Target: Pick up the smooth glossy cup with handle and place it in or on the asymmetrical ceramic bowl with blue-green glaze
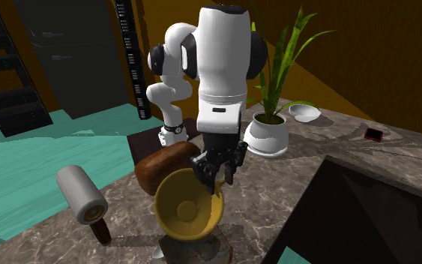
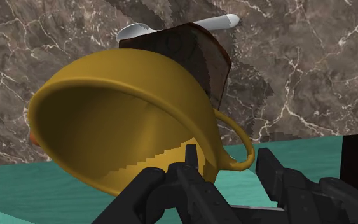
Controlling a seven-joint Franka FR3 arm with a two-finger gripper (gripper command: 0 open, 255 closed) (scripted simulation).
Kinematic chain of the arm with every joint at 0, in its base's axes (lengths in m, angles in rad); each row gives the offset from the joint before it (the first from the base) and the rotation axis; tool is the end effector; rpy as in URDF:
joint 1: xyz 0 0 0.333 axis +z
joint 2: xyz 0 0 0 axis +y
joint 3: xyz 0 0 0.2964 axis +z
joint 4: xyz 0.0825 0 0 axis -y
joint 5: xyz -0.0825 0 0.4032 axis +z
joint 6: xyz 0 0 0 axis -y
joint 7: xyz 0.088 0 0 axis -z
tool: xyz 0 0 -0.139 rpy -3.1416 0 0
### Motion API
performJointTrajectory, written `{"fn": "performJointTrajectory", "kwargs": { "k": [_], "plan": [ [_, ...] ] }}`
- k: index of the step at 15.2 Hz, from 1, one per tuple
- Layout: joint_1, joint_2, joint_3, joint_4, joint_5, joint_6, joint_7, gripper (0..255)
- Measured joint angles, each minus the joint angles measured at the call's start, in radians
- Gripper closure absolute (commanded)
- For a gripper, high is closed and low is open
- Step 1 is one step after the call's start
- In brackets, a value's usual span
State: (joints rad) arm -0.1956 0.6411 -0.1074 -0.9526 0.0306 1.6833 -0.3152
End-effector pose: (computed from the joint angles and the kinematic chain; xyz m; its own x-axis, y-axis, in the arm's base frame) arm 0.7220 -0.1961 0.4655 0.9963 0.0366 0.0773 0.0319 -0.9977 0.0605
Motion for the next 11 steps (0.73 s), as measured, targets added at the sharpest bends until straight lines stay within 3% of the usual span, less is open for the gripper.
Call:
{"fn": "performJointTrajectory", "kwargs": {
  "k": [11],
  "plan": [
    [0.008, -0.033, 0.000, -0.206, -0.002, 0.172, 0.001, 255]
  ]
}}
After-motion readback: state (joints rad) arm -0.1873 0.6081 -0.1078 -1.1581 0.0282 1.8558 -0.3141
